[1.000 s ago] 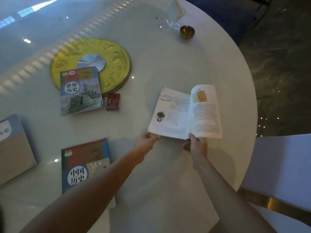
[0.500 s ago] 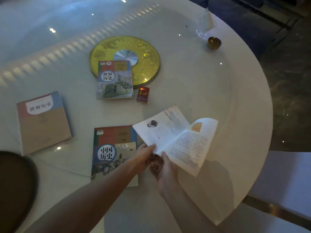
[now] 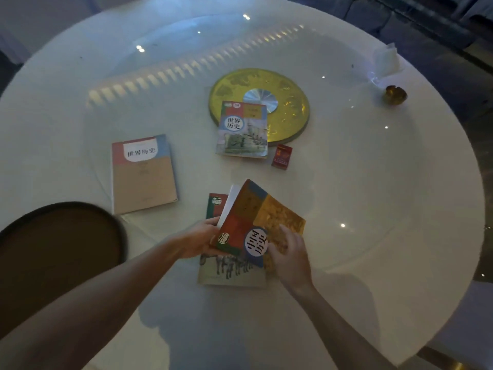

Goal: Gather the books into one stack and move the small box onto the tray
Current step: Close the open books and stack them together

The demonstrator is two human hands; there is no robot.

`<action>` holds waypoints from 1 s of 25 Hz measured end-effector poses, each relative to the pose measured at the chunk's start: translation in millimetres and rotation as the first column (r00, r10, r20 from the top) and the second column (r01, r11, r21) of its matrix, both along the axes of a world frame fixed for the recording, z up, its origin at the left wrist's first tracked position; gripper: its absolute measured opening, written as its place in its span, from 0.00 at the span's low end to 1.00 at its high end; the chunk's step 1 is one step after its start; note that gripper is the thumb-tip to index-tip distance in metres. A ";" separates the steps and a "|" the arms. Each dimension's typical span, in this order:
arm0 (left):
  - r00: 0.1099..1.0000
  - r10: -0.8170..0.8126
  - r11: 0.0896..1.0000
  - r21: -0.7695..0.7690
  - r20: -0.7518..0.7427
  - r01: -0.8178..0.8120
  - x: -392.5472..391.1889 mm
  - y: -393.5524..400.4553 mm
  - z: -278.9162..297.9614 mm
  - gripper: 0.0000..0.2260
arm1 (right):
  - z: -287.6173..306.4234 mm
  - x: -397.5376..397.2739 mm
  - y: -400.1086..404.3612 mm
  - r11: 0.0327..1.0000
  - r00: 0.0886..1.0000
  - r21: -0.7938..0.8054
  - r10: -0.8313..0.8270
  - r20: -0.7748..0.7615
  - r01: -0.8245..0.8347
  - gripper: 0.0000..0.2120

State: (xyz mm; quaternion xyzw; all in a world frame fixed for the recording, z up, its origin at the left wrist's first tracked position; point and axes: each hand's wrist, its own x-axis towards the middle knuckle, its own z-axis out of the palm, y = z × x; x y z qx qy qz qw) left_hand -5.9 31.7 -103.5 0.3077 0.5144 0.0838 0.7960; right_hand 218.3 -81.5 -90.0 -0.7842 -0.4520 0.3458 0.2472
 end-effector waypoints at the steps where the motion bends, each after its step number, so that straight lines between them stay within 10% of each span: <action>1: 0.999 -0.043 0.999 0.014 0.004 0.043 -9.5 3.2 -0.1 0.18 | 0.9 2.4 9.0 0.999 0.999 -0.025 0.045 0.023 -0.044 0.30; 6: 0.962 -0.260 0.953 0.138 -0.076 0.269 -34.3 26.7 18.9 0.18 | -4.5 15.1 65.5 0.959 0.980 -0.223 0.190 0.056 -0.173 0.48; 10: 0.914 -0.399 0.896 0.179 -0.071 0.405 -31.6 49.2 36.1 0.19 | -0.8 23.9 84.9 0.961 0.976 -0.201 0.163 -0.144 -0.190 0.23; 13: 0.941 -0.329 0.908 0.244 -0.084 0.340 -23.6 55.7 43.6 0.16 | 5.1 31.7 82.8 0.982 0.974 -0.131 0.106 -0.201 -0.134 0.08; 22: 0.980 0.144 0.976 0.141 0.140 -0.164 -6.6 45.2 41.6 0.23 | 12.4 34.4 78.1 0.982 0.820 -0.132 -0.183 -0.542 0.132 0.12; 25: 0.994 0.089 0.976 0.203 -0.057 -0.075 -2.3 21.7 23.4 0.18 | -14.7 23.4 64.9 0.961 0.772 -0.202 -0.270 -0.575 0.186 0.10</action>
